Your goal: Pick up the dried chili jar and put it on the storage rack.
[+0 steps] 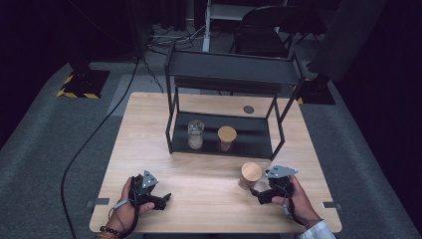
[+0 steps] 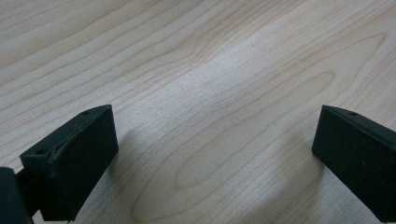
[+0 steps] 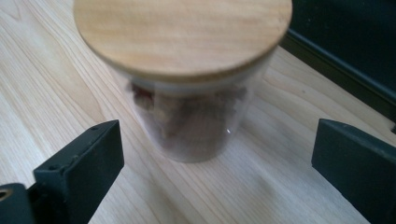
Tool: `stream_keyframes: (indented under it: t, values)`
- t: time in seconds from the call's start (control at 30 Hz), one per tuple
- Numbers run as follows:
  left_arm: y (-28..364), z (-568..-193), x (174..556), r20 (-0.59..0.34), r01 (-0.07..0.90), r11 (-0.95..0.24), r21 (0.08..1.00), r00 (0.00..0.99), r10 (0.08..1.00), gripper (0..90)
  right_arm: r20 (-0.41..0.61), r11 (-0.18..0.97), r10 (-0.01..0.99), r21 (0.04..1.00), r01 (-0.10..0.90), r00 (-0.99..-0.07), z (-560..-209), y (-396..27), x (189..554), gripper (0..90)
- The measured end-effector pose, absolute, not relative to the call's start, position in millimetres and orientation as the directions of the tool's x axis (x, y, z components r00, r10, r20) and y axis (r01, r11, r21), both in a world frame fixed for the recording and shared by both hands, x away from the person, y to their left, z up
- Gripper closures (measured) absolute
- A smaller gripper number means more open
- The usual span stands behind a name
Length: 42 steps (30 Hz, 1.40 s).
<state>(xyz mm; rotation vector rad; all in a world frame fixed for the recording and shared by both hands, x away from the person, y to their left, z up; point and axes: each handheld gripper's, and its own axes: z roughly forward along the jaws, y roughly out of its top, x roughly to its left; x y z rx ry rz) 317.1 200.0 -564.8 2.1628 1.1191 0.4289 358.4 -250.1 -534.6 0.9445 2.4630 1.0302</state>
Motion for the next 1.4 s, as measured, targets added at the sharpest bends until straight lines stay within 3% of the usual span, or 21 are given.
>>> stream_keyframes:
  t: [1.17,1.4]
  values:
    - [200,-565,317,-0.01,0.599,-0.419,0.682,0.581,0.814,0.0,-0.026,0.544,0.647,0.715,0.438,-0.762,-528,-221,372,3.6]
    - [200,-565,317,-0.01,0.599,-0.419,0.682,0.581,0.814,0.0,-0.01,0.532,0.659,0.713,0.457,-0.752,-528,-222,373,8.7]
